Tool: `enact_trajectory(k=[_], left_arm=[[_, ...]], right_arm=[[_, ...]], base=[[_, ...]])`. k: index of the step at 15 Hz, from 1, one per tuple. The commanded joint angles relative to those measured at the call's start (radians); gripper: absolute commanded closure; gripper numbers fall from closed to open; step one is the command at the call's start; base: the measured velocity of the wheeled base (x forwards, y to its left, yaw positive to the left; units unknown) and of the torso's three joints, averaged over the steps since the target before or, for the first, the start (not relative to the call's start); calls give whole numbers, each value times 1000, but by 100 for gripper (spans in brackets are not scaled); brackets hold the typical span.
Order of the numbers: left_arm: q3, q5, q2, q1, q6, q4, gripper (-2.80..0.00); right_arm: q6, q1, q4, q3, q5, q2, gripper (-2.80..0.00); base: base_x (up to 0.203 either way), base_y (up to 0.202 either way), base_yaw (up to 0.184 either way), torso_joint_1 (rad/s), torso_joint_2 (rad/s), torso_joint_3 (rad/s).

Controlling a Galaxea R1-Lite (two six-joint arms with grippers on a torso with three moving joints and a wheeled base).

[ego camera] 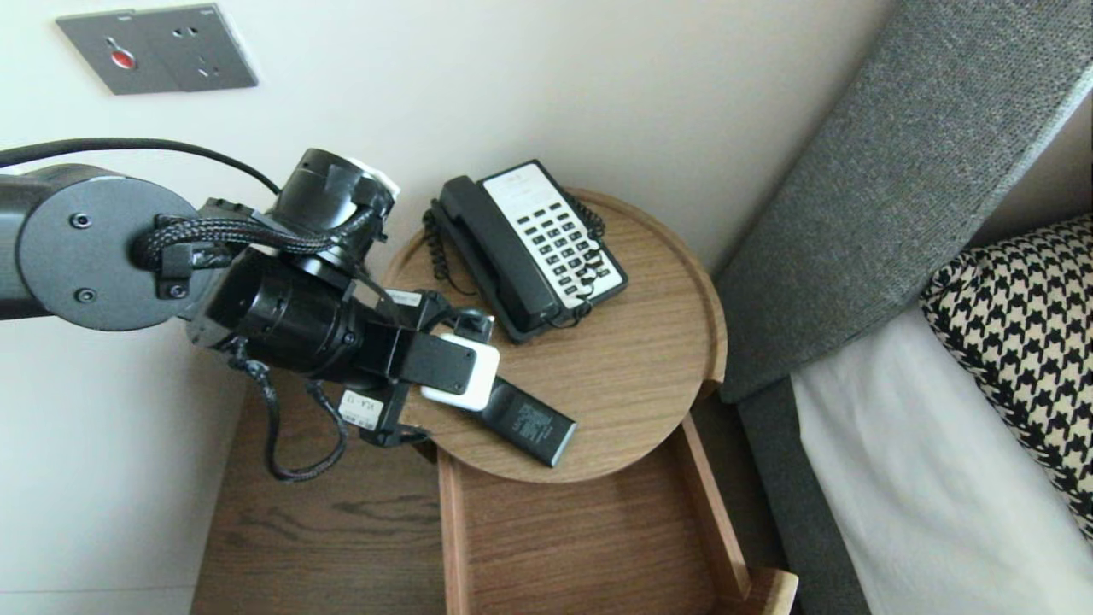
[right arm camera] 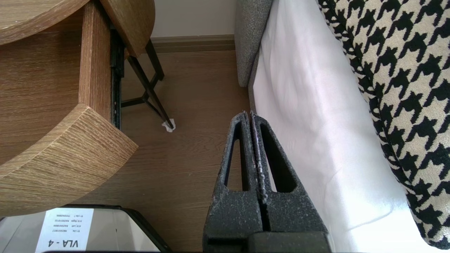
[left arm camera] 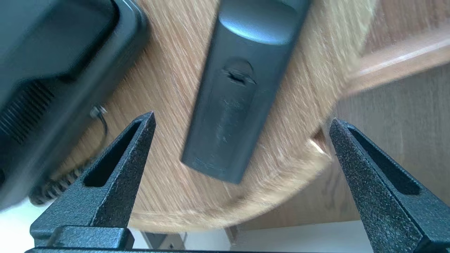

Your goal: Put the remote controls on the table in the drawer one by one

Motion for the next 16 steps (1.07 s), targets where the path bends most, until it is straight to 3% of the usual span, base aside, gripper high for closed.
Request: enact_trajectory(k=[1, 14, 16], left_arm=[[-42, 0, 36, -4, 12, 3, -280], [-68, 18, 43, 11, 24, 141, -280], [-69, 45, 51, 11, 22, 140, -280]], right_arm=[[0, 1, 0, 0, 0, -6, 0], [0, 1, 0, 0, 0, -7, 0], [0, 1, 0, 0, 0, -7, 0]], base=[[0, 0, 0, 0, 0, 0], [0, 0, 0, 0, 0, 0], [0, 0, 0, 0, 0, 0]])
